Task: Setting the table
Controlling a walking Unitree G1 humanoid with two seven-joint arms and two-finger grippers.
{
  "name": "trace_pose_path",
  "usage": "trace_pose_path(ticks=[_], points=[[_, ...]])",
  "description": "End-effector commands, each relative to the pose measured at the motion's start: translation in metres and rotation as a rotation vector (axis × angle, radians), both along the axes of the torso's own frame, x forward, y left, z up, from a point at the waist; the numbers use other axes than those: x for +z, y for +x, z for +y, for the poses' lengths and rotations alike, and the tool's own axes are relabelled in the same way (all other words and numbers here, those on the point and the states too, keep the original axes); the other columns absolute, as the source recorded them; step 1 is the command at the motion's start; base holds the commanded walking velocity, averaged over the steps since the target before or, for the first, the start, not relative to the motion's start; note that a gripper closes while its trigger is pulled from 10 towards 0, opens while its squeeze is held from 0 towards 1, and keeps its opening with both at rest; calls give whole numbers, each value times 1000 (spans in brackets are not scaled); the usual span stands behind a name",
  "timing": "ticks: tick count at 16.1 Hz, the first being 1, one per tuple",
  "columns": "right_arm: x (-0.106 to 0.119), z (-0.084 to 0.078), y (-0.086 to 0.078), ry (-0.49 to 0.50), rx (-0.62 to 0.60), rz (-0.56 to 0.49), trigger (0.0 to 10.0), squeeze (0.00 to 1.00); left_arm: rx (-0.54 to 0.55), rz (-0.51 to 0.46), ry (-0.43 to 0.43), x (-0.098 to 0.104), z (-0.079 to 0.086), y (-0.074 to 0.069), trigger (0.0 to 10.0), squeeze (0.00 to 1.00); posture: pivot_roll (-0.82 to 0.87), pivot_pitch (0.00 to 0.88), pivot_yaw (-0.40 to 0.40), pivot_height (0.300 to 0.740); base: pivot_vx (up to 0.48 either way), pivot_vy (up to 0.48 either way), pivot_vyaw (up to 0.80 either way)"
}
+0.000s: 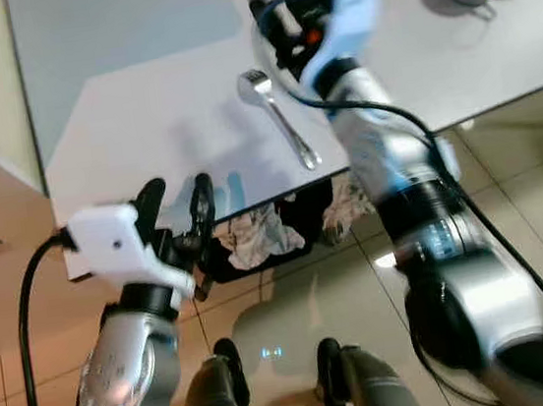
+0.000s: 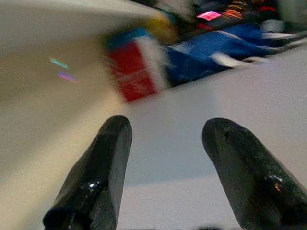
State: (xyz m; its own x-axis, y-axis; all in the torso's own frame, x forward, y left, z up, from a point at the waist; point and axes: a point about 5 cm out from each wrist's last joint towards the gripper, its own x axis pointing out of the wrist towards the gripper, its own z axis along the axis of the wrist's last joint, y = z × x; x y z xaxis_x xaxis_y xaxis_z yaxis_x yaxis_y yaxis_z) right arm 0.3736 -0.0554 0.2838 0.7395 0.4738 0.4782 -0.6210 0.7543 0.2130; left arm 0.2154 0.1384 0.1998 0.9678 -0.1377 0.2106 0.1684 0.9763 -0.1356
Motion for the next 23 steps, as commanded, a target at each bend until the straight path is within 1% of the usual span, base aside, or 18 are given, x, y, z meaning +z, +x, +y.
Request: trace_pose_path(ticks=[1,2,3,4,6,7,9,13,15,19,21,23], points=[[1,-2,-13,19,82,-22,10000,0,35,24,17,-5,6,3,10000,0,-14,267,-55,740,0,0,0],[-7,-4,-25,-17,101,-38,10000,0,36,22,16,-5,8,6,10000,0,-23,256,-52,740,0,0,0],[-15,-5,-31,-32,114,-32,10000,0,38,28,9,-6,9,9,10000,0,-34,240,-50,740,0,0,0],[-32,-9,-40,-37,135,13,10000,0,27,43,2,-7,11,14,10000,0,-46,223,-46,740,0,480,0],[-63,-10,-64,-91,172,76,10000,0,22,47,6,-9,13,20,10000,0,-55,191,-42,740,0,480,0],[-73,-8,-76,-120,201,95,10000,0,19,44,24,-11,14,21,10000,0,-56,180,-38,740,0,480,0],[-84,-3,-89,-197,239,93,10000,0,20,41,44,-13,17,23,10000,0,-63,167,-34,740,0,480,0],[-94,-2,-87,-276,187,94,10000,0,30,57,44,-22,24,29,10000,0,-65,142,-32,740,0,480,0],[-94,-1,-87,-307,177,87,10000,0,28,49,49,-21,25,32,10000,0,-62,134,-29,740,0,480,0],[-90,4,-88,-314,213,55,10000,0,-26,31,53,-22,20,35,10000,0,-56,126,-26,740,0,480,0],[-89,4,-87,-311,215,49,10000,0,-44,6,47,-16,18,36,10000,0,-50,123,-27,740,0,480,0],[-83,4,-85,-290,220,34,10000,0,-54,-37,31,-4,18,37,10000,0,-48,119,-27,740,0,480,0]])
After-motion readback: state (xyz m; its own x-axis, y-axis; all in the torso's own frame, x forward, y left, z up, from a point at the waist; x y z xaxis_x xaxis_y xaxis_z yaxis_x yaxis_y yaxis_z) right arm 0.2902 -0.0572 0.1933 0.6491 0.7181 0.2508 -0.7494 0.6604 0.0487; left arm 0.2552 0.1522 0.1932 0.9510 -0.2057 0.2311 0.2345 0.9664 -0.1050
